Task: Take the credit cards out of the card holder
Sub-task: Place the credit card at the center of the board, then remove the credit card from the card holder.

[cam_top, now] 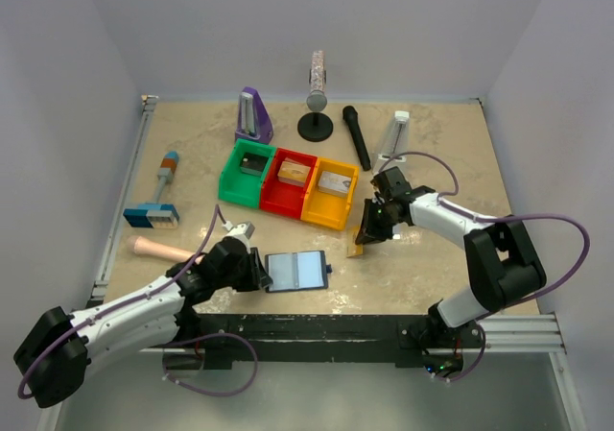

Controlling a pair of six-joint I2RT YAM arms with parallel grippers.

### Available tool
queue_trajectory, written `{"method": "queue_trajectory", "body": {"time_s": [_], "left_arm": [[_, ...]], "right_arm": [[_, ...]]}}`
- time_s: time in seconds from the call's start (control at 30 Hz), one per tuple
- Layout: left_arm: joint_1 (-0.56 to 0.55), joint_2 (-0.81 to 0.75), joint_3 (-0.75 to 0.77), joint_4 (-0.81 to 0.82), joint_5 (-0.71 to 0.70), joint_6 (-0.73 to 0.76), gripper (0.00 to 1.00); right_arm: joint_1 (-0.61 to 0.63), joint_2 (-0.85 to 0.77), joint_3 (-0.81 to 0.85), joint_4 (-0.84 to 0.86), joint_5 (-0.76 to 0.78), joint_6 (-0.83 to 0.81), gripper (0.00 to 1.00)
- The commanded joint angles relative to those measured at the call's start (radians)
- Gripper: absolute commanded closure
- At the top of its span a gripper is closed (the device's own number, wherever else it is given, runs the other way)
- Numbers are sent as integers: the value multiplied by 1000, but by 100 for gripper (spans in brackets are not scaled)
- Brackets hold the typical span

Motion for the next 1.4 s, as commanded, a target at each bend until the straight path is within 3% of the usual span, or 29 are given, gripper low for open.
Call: {"method": "queue_trajectory", "body": {"time_s": [0.0, 0.1, 0.5, 0.7, 0.83, 1.0, 1.13, 1.17, 1.23, 1.27, 1.3, 1.37], "left_arm": [[-3, -3, 10, 17, 0, -5, 69], [-3, -13, 10, 10, -3, -4, 69], [-4, -16, 18, -4, -9, 2, 69], [-3, -20, 25, -15, -17, 7, 69], [-4, -23, 30, -24, -26, 10, 68], [-4, -40, 45, -62, -67, 5, 61], [-3, -88, 47, -110, -124, -50, 53], [-3, -105, 39, -115, -144, -68, 52], [-3, -149, 24, -127, -179, -111, 38], [-3, -172, 15, -135, -198, -131, 32], [-3, -200, 7, -142, -210, -152, 26], [-1, -246, -8, -142, -218, -163, 24]], "right_arm": [[-7, -4, -1, -17, 51, -24, 81], [-9, -7, -4, -15, 48, -24, 76], [-26, -51, -25, -27, 48, -27, 72], [-6, -178, -30, -70, 78, -53, 71], [103, -316, -10, -131, 158, -107, 64], [344, -392, 64, -254, 406, -119, 60], [474, -409, 70, -284, 633, -26, 59], [479, -412, 58, -256, 637, 5, 57], [479, -424, 19, -187, 559, 34, 54], [479, -427, -1, -155, 524, 45, 44], [479, -432, -14, -124, 478, 51, 2], [482, -432, -53, -51, 387, 41, 1]]}}
